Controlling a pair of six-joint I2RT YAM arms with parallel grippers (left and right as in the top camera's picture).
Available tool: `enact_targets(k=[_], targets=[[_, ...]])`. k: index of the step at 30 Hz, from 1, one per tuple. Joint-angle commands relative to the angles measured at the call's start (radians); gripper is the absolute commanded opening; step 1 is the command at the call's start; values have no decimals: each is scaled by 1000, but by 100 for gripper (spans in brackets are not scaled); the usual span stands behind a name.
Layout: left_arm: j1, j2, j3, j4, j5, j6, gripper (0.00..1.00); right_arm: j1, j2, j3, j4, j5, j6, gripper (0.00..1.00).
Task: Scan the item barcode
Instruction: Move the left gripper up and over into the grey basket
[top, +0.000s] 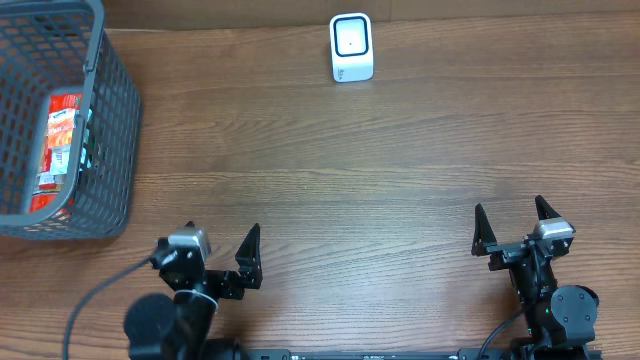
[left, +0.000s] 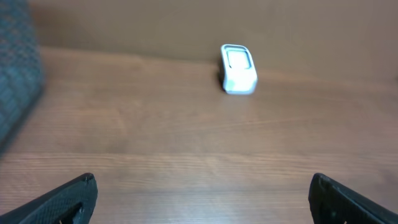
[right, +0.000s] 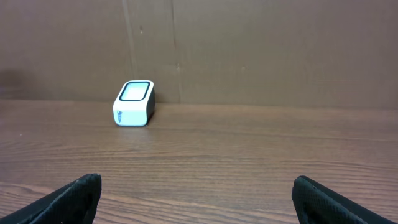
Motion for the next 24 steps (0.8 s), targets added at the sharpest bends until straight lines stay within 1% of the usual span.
enact_targets(k=[1, 7, 9, 10, 12, 13, 15, 18, 20, 22, 23, 24], targets=[[-6, 191, 190, -90, 135, 56, 100, -2, -10, -10, 3, 2, -3, 100], [-6, 497, 530, -331, 286, 58, 100, -2, -10, -10, 3, 2, -3, 100], [-6, 572, 627, -365, 289, 77, 100, -2, -10, -10, 3, 2, -3, 100], [-6, 597, 656, -364, 288, 83, 98, -2, -10, -10, 3, 2, -3, 100], [-5, 651, 718, -349, 289, 60, 89, -2, -10, -10, 3, 2, -3, 100], [-5, 682, 751, -349, 286, 46, 88, -2, -10, -10, 3, 2, -3, 100], [-5, 761, 843, -393, 257, 41, 91, -2, -10, -10, 3, 2, -3, 100], [-5, 912, 1023, -513, 169, 50, 99, -2, -10, -10, 3, 2, -3, 100], [-5, 1027, 1175, -605, 128, 53, 100, -2, -10, -10, 3, 2, -3, 100], [-5, 1099, 1281, -662, 112, 53, 100, -2, -10, -10, 3, 2, -3, 100], [-5, 1164, 1387, -706, 111, 52, 100, -2, -10, -10, 3, 2, -3, 100], [-5, 1187, 1430, -717, 111, 52, 100, -2, -10, -10, 3, 2, -3, 100]])
